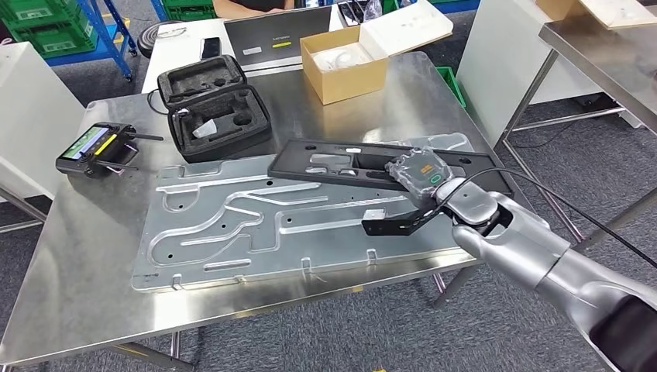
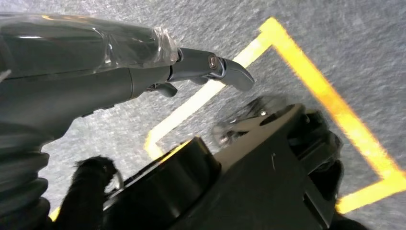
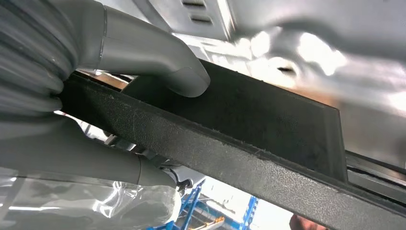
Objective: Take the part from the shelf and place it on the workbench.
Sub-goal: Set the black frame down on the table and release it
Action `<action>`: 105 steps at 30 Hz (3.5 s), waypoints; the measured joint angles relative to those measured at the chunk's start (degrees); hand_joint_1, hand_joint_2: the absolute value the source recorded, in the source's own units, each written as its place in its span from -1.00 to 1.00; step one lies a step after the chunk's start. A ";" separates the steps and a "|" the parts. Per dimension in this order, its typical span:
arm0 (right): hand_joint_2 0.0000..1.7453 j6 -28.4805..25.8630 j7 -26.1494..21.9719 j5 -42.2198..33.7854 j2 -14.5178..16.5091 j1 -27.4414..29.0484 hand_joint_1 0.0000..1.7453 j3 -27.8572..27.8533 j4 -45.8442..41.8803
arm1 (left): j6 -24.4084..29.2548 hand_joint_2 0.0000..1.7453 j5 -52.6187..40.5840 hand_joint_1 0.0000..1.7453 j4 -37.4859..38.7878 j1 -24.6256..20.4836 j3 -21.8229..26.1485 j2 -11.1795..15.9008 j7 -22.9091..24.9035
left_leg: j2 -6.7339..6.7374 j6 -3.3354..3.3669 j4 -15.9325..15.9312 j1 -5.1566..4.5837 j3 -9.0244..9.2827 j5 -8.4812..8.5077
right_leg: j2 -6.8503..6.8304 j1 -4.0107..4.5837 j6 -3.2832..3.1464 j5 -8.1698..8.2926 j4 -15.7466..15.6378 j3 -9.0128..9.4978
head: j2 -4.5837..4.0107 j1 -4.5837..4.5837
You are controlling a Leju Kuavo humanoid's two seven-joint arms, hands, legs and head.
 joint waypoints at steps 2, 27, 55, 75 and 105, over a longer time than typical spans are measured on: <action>1.00 -0.36 -0.07 0.84 1.16 -0.32 1.00 1.37 3.34 | -0.05 1.00 -0.05 -1.00 -0.01 -0.29 -0.05 0.00 0.10 | -0.01 0.24 2.66 -0.10 -1.96 0.37 | 0.07 0.23 -0.19 -0.16 0.00 0.17 | 0.00 0.00; -1.00 0.40 3.25 0.21 5.03 -3.64 -1.00 4.07 17.06 | 2.96 -1.00 -0.08 -1.00 0.03 0.41 -1.27 -0.09 5.33 | 0.06 0.30 -13.16 0.09 6.00 6.30 | 0.41 -0.39 0.93 0.33 0.32 -0.14 | 0.00 0.15; -1.00 22.49 19.95 -7.55 -1.30 -10.67 -1.00 4.52 -13.51 | 4.60 -1.00 4.14 -1.00 0.07 3.26 -0.26 -0.20 3.12 | 0.55 2.11 -14.61 -1.07 3.09 12.09 | 0.45 0.55 1.67 -4.71 -0.95 7.15 | 0.00 0.20; -1.00 13.61 20.50 4.69 -13.48 2.00 -1.00 -4.39 -36.58 | 5.36 -1.00 6.16 -1.00 0.09 4.42 1.93 -0.14 2.08 | 0.45 2.91 -16.39 -0.47 11.39 5.35 | 0.20 0.04 2.25 -0.73 3.66 -3.28 | 0.00 0.22; -1.00 -27.53 14.97 10.98 -12.19 58.14 -1.00 -48.15 -44.11 | 6.49 -1.00 9.36 -1.00 0.09 4.66 3.03 -0.39 1.62 | 0.16 2.53 -15.63 -0.09 9.97 5.78 | -0.46 -0.15 2.71 -2.46 0.99 1.88 | 0.00 0.26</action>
